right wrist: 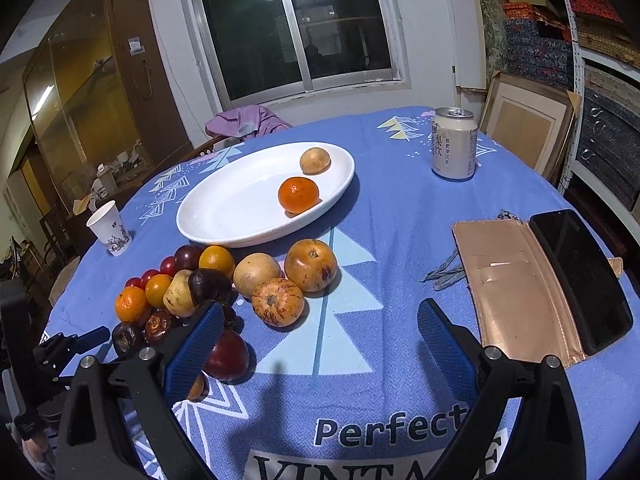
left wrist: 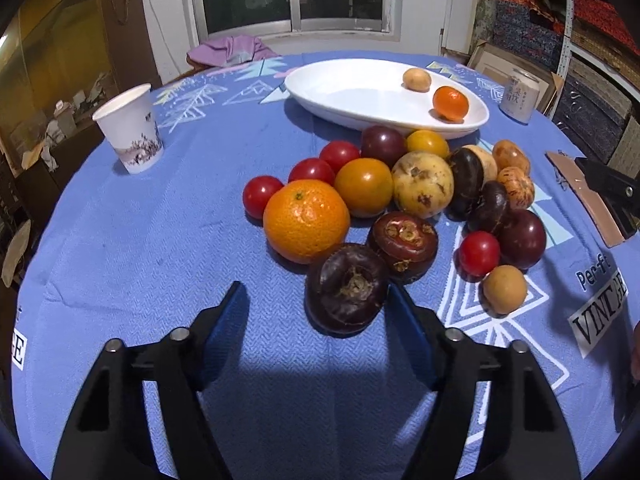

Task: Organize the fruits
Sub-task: 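Lower the left gripper onto the dark purple fruit and close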

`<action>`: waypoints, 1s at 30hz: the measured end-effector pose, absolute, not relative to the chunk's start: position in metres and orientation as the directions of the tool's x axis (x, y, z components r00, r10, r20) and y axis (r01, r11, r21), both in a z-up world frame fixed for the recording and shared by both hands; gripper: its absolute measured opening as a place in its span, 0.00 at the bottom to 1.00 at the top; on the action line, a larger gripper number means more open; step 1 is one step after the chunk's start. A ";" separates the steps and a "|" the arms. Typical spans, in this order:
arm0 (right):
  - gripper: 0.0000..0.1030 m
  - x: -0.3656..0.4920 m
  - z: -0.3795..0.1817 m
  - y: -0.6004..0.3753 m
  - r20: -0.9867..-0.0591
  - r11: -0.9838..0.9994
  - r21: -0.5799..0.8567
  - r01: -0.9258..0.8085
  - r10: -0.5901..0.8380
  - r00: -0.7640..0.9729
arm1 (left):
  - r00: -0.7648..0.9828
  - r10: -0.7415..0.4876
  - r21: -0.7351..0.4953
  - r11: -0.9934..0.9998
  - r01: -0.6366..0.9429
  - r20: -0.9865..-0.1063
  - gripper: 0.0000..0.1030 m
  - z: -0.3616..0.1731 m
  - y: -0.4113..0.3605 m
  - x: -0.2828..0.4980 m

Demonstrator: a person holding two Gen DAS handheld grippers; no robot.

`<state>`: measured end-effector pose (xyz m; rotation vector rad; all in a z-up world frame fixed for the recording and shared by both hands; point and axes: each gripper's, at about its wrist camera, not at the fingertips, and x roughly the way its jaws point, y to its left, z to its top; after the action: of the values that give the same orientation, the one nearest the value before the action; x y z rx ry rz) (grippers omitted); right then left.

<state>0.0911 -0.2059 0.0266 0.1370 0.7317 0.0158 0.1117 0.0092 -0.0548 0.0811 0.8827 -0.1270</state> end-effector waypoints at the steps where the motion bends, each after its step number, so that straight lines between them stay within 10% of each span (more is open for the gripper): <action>1: 0.96 0.091 0.027 -0.206 -0.665 0.991 0.129 0.033 0.062 0.744 | 0.627 -0.081 0.009 0.990 0.140 -0.775 0.68 -0.055 0.011 0.112; 30: 0.96 0.093 0.021 -0.204 -0.679 0.992 0.122 0.028 0.063 0.731 | 0.625 -0.122 -0.066 0.991 0.112 -0.771 0.40 -0.055 0.031 0.106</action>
<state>0.0930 -0.2038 0.0210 0.1266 0.7506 0.0191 0.1061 0.0313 -0.0546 -0.0119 0.8850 -0.1344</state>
